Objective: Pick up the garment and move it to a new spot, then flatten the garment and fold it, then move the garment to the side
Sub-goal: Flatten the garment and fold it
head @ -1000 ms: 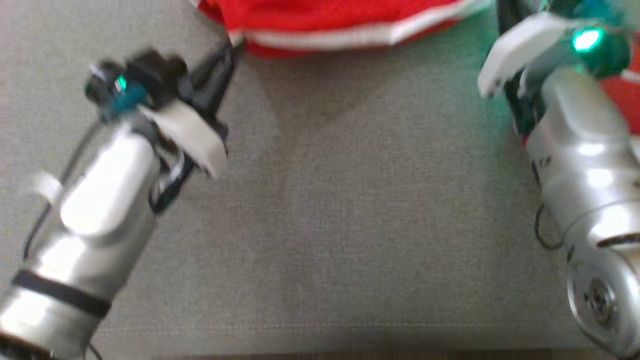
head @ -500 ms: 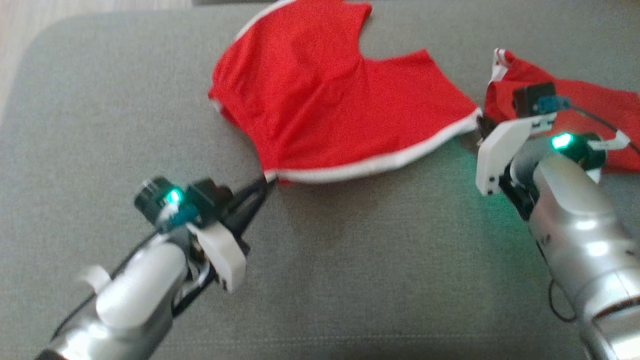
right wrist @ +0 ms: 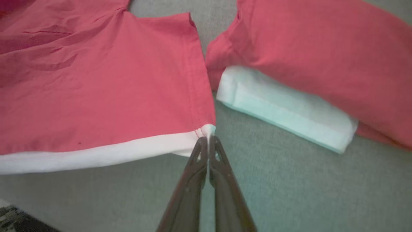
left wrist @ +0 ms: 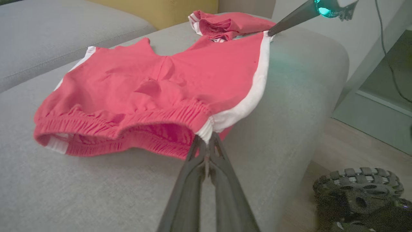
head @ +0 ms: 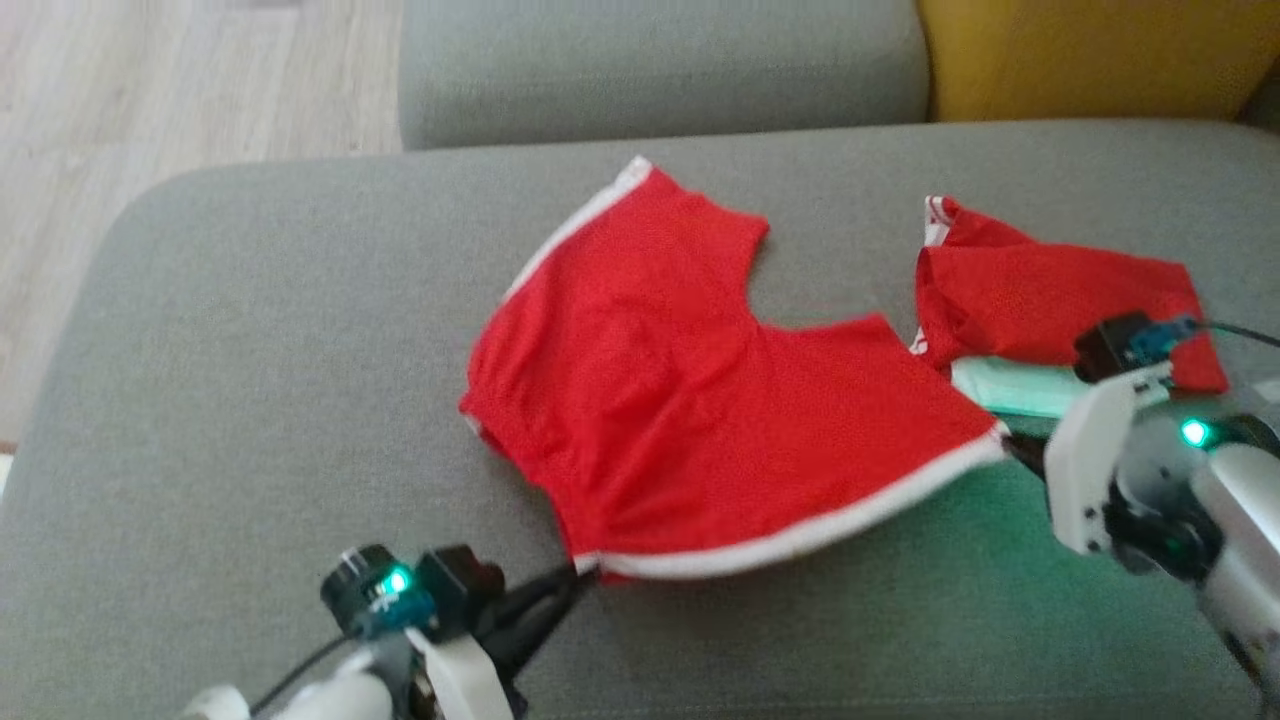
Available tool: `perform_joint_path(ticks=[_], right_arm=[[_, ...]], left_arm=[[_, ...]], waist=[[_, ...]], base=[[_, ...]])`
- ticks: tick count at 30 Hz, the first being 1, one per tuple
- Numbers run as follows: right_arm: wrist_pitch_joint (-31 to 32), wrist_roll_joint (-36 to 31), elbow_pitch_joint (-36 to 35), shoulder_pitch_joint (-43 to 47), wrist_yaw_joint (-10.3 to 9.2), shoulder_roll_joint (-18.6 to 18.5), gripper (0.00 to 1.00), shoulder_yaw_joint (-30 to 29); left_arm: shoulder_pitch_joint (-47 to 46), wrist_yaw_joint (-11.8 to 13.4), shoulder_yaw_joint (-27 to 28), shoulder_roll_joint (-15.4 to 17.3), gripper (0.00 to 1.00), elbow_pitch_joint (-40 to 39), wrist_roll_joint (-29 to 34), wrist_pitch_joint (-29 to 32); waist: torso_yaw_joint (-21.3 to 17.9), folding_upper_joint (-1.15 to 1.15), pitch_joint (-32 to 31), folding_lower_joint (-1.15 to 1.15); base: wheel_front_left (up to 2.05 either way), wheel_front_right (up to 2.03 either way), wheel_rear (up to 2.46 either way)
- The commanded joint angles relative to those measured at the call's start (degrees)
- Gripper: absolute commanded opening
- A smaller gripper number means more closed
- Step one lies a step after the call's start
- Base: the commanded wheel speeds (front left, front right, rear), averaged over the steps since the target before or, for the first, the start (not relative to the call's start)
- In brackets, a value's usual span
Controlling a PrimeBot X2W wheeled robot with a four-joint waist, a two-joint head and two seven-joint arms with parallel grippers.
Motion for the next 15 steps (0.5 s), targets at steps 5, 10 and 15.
perform_joint_path(ticks=[5,10,15], right_arm=[[6.0,3.5,-10.8,5.3,0.10,-6.9,0.00,-3.0],[7.6,1.2,-16.5,7.6,0.10,-8.3,0.00,-9.1],[8.3,-3.2,-20.2,6.9,0.10,-6.6,0.00,-14.2]], left_arm=[[0.6,2.1,1.3,3.6,0.00,-8.3,-1.0,2.3],[0.0,3.9,2.4,4.3,0.00,-12.1,-1.3,3.3],[-1.9,4.7,4.2,4.1,0.00,-13.4,-1.9,3.2]], waist=[[-0.3,-0.01,-1.0,0.00],[0.5,-0.01,0.2,0.00],[1.9,-0.01,2.1,0.00]], base=[[0.00,0.00,0.00],[0.00,0.00,0.00],[0.00,0.00,0.00]])
